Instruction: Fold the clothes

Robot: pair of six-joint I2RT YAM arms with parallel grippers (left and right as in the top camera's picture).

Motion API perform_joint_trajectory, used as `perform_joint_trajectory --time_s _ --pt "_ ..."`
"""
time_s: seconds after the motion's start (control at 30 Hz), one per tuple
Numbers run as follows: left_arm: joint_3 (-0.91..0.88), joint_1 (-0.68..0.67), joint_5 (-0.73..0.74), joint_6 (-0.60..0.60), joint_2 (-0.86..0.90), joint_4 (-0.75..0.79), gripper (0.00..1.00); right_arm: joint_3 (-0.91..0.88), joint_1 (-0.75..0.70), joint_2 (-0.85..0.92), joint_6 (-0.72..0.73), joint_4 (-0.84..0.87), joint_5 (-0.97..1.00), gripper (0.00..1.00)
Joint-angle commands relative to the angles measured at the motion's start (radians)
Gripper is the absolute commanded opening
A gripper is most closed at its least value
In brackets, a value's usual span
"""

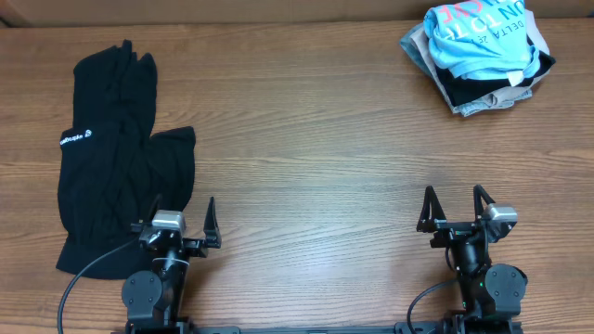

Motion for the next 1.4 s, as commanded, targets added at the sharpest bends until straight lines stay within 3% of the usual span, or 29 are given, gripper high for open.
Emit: perform_joint_trajectory --time_s 0.0,0.73,1.1,1.37 --pt "-0.005 -0.006 -0.006 0.023 -0.011 0.0 1.0 -0.011 -0.006 -0.012 -0.001 0.006 0.006 1.0" --pt "-0.005 -0.006 -0.006 0.023 -0.011 0.0 1.0 -0.01 -0.006 -0.012 -0.002 0.006 0.034 1.0" --pt "-0.005 -0.006 -0.085 0.042 -0.011 0.03 1.0 -0.01 -0.006 -0.012 -0.001 0.009 0.101 1.0" --pt "-0.005 -0.006 -0.022 0.041 -0.011 0.093 1.0 -0.01 -0.006 -0.012 -0.001 0.097 -0.039 1.0"
